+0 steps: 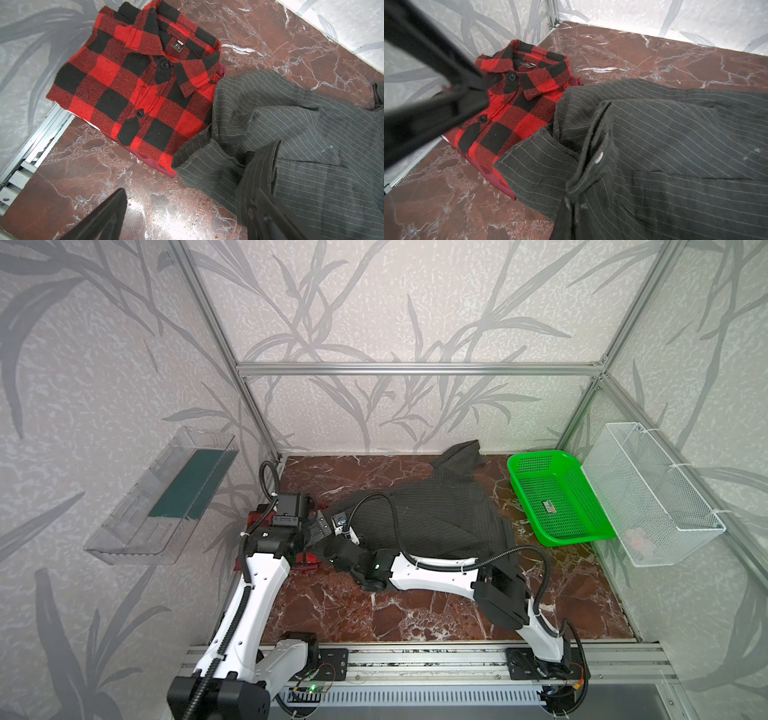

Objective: Fold and stack the long sleeve shirts

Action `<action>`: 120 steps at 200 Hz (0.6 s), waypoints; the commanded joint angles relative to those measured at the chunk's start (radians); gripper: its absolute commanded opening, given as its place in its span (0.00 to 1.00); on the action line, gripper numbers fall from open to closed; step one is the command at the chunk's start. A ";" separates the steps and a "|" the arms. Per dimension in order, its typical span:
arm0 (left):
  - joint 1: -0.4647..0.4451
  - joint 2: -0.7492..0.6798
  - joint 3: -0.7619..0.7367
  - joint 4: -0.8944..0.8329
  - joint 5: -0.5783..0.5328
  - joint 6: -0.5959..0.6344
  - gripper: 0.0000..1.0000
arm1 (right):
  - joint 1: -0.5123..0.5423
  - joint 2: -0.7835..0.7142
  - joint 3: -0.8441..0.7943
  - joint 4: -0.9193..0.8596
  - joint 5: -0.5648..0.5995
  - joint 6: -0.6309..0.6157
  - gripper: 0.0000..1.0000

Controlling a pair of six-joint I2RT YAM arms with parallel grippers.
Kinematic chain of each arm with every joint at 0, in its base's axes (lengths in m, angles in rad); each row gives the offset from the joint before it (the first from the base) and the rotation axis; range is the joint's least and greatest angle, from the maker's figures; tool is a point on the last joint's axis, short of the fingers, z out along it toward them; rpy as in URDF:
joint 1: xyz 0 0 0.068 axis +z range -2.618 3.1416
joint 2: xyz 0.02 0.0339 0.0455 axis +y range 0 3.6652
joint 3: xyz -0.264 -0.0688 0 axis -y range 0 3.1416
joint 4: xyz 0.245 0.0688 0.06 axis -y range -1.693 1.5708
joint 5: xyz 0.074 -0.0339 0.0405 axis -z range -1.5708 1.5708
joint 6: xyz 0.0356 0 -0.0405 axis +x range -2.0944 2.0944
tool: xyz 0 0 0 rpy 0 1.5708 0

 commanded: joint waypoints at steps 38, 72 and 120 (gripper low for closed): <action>0.015 -0.013 -0.011 -0.007 -0.003 -0.004 0.99 | -0.023 0.069 0.091 0.030 -0.058 0.019 0.00; 0.023 -0.015 -0.011 -0.006 -0.005 -0.009 0.99 | -0.022 0.004 -0.002 0.118 -0.123 0.043 0.20; 0.030 -0.011 -0.011 -0.005 0.000 -0.012 0.99 | -0.021 -0.061 -0.009 0.116 -0.280 0.058 0.37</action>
